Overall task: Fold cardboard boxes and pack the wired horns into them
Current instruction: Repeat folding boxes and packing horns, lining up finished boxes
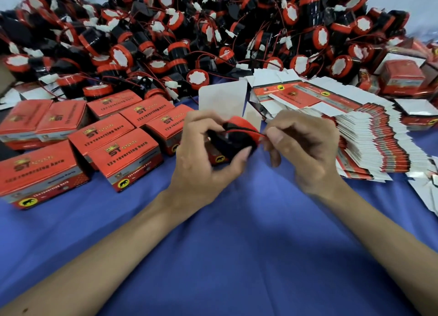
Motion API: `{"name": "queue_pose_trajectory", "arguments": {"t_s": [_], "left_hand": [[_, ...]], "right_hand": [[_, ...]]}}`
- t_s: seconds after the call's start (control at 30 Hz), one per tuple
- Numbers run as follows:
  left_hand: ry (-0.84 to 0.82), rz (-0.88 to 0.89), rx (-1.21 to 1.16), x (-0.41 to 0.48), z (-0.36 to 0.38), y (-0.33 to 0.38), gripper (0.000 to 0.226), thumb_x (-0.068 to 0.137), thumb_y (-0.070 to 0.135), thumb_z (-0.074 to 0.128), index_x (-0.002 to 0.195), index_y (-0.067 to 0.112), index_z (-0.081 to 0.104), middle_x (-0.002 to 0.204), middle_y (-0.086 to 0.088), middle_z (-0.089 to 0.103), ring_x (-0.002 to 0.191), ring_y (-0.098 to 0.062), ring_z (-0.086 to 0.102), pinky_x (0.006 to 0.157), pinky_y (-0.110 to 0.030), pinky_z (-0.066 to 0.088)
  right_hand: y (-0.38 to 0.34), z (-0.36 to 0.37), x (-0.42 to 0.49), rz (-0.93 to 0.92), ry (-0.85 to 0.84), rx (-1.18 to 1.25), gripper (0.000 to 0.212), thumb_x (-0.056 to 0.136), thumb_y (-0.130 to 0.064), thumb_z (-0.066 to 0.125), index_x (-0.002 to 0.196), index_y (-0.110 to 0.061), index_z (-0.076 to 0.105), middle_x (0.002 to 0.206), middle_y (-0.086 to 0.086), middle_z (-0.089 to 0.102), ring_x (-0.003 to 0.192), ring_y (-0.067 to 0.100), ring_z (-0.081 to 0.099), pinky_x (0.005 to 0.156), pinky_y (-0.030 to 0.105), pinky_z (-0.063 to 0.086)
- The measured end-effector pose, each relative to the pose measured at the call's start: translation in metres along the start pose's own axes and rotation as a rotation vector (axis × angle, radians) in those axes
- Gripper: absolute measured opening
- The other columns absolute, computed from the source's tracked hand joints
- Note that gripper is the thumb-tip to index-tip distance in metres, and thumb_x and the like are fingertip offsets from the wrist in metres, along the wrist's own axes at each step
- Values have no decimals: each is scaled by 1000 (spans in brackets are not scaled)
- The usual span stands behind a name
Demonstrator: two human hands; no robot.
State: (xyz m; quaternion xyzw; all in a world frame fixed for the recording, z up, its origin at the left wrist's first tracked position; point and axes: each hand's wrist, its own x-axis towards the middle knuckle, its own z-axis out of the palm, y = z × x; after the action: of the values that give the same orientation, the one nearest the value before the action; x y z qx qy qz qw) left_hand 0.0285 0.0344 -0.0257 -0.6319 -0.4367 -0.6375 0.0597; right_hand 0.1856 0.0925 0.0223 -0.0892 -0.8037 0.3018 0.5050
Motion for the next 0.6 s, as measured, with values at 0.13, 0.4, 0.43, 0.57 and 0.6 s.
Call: {"name": "queue_pose_trajectory", "arguments": {"t_s": [0.13, 0.4, 0.43, 0.57, 0.6], "left_hand": [[142, 5, -153, 3, 1, -5, 31, 88, 25, 65, 100, 12, 39, 112, -7, 36, 111, -5, 43, 90, -18, 38], [-9, 159, -184, -1, 1, -1, 28, 96, 38, 55, 101, 17, 37, 116, -8, 38, 105, -25, 46, 82, -38, 43], [-29, 176, -183, 0, 0, -3, 26, 96, 36, 54, 102, 17, 37, 117, -8, 39, 105, -25, 46, 83, -37, 42], [-29, 210, -200, 0, 0, -7, 28, 96, 36, 51, 107, 14, 39, 116, -6, 42, 108, -18, 46, 89, -30, 39], [-27, 214, -195, 0, 0, -8, 27, 96, 37, 50, 108, 13, 42, 115, -5, 42, 109, -16, 45, 91, -28, 38]], "right_hand": [[6, -1, -2, 71, -144, -155, 21, 89, -7, 59, 68, -4, 65, 57, -9, 50, 51, -2, 44, 53, 10, 31], [24, -12, 3, 589, -401, 185, 7, 77, -16, 75, 76, -12, 69, 64, -6, 65, 46, 9, 52, 50, 18, 44], [25, -13, 5, 611, -369, 216, 7, 75, -11, 75, 77, -11, 68, 65, -5, 65, 47, 9, 52, 50, 18, 44], [28, -14, 6, 640, -315, 349, 18, 71, -1, 77, 79, -15, 68, 71, -9, 67, 57, 3, 59, 54, 15, 46], [27, -14, 6, 662, -297, 425, 18, 70, -1, 75, 78, -16, 69, 74, -7, 68, 61, 5, 62, 57, 15, 48]]}}
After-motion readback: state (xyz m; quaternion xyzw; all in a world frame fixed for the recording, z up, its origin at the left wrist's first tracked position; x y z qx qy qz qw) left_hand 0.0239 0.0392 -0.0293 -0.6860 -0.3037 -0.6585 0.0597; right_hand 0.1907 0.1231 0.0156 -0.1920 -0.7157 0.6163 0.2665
